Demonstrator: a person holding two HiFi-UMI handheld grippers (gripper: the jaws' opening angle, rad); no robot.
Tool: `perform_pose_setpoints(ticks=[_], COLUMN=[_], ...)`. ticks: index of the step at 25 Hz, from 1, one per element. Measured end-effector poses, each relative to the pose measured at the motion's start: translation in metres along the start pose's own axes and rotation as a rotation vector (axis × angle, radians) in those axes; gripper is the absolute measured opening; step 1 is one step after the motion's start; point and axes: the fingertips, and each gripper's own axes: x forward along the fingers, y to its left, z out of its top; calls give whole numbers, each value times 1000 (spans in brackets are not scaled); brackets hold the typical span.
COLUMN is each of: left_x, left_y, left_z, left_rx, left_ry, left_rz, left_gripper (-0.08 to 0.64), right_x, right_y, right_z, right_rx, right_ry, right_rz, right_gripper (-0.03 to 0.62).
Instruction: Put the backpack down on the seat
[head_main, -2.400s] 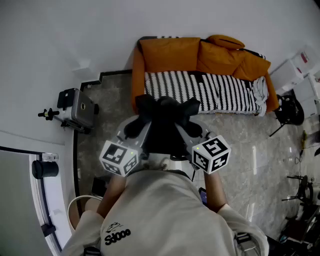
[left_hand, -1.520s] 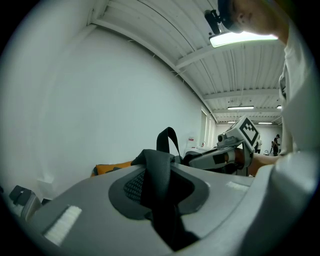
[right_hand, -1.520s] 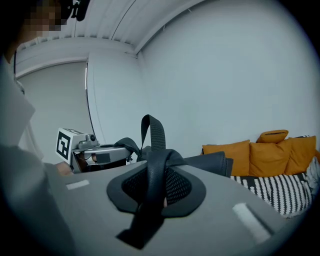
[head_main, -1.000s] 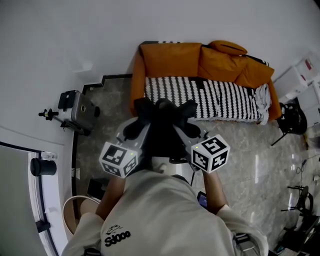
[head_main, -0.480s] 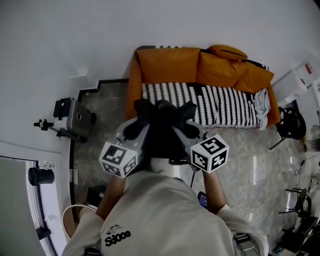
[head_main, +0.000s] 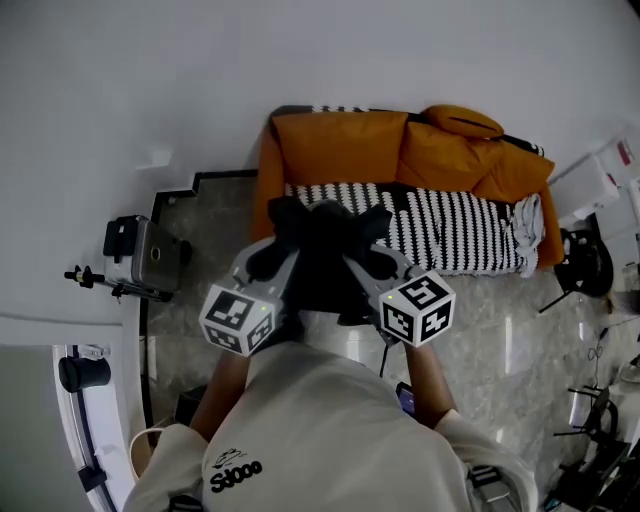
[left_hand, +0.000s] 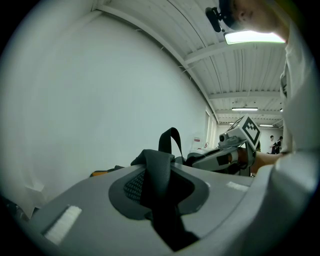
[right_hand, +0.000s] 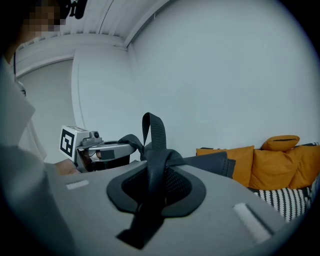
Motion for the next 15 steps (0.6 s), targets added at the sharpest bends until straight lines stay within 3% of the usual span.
perform_pose_setpoints(ticks=[15], left_x=[62], left_y=[80], left_z=[21], left_rx=[-28], left_ry=[22], left_rz=[-28], left_gripper=[67], right_x=[72], right_y=[-52], right_z=[48], right_rx=[25], right_ry=[35], right_rz=[-22], right_gripper=[57])
